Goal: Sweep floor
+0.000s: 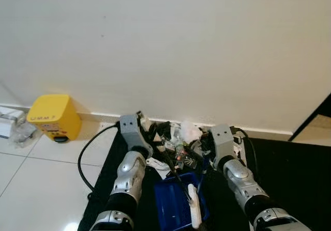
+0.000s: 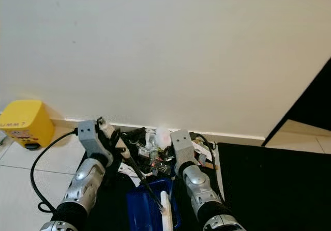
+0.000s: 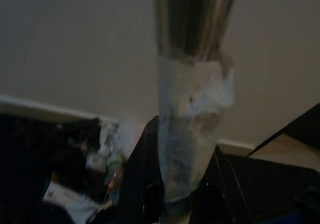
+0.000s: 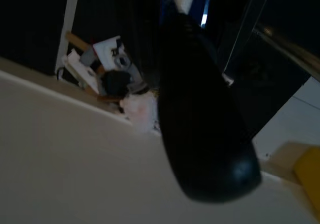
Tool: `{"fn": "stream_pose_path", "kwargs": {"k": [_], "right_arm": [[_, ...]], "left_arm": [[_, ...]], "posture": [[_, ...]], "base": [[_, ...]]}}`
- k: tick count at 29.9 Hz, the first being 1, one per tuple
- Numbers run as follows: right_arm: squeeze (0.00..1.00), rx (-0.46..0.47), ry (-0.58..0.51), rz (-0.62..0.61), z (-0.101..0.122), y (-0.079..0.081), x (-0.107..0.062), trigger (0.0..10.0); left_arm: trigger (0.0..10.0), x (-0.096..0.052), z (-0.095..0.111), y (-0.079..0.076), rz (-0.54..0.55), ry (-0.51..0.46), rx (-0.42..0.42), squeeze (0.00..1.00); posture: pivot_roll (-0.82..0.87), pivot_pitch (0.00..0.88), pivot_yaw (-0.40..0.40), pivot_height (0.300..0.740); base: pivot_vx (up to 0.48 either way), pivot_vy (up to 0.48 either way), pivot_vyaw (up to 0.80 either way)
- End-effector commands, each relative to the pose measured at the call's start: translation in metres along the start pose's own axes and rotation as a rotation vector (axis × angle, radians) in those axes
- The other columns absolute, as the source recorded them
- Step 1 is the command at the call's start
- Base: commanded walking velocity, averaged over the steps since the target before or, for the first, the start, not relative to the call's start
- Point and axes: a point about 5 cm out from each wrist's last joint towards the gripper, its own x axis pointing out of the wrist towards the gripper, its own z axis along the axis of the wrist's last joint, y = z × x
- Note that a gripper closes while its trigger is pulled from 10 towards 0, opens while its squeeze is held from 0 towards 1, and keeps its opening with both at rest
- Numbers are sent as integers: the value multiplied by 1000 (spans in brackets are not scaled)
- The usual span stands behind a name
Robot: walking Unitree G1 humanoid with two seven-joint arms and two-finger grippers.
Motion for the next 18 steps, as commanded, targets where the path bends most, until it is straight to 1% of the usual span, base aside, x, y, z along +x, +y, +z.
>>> {"fn": "stream_pose_path", "kwargs": {"k": [1, 4, 5, 6, 7, 9, 11, 13, 14, 15, 17, 18], "right_arm": [[0, 30, 70, 22, -17, 6, -5, 10000], [0, 34, 71, 22, -19, 7, -6, 10000], [0, 34, 71, 22, -19, 7, -6, 10000], [0, 36, 71, 22, -20, 7, -7, 10000], [0, 37, 72, 21, -20, 7, -7, 10000], [0, 38, 72, 20, -21, 6, -7, 10000], [0, 41, 67, 2, -21, 0, -9, 10000], [0, 43, 66, -5, -22, -2, -10, 10000], [0, 46, 60, -34, -23, -9, -12, 10000], [0, 49, 56, -49, -23, -13, -13, 10000], [0, 65, 44, -75, -22, -19, -15, 10000], [0, 65, 44, -75, -22, -19, -15, 10000]], "left_arm": [[10000, -3, 13, 9, -6, -46, 17, 0], [10000, -13, 37, 32, 17, -88, 129, 0], [10000, -13, 37, 32, 17, -88, 129, 0], [10000, -20, 49, 44, 37, -107, 173, 0], [10000, -23, 55, 49, 48, -115, 193, 0], [10000, -26, 59, 52, 55, -118, 204, 0], [10000, -32, 69, 54, 49, -120, 246, 0], [10000, -34, 70, 54, 45, -119, 258, 0], [10000, -38, 75, 53, 34, -110, 287, 0], [10000, -40, 76, 52, 34, -106, 299, 0], [10000, -42, 78, 52, 39, -97, 315, 0], [10000, -42, 78, 52, 39, -97, 315, 0]], "posture": [[6, 153, 29, 740], [14, 153, 32, 740], [14, 153, 32, 740], [21, 154, 30, 740], [23, 154, 29, 740], [23, 154, 29, 740], [28, 156, 27, 740], [28, 156, 27, 740], [29, 157, 30, 740], [29, 157, 30, 740], [31, 157, 30, 740], [31, 157, 30, 740]], "base": [[0, 0, 0], [0, 0, 0], [0, 0, 0], [0, 0, 0], [0, 0, 0], [0, 0, 0], [0, 0, 0], [0, 0, 0], [0, 0, 0], [0, 0, 0], [0, 0, 0], [0, 0, 0]]}}
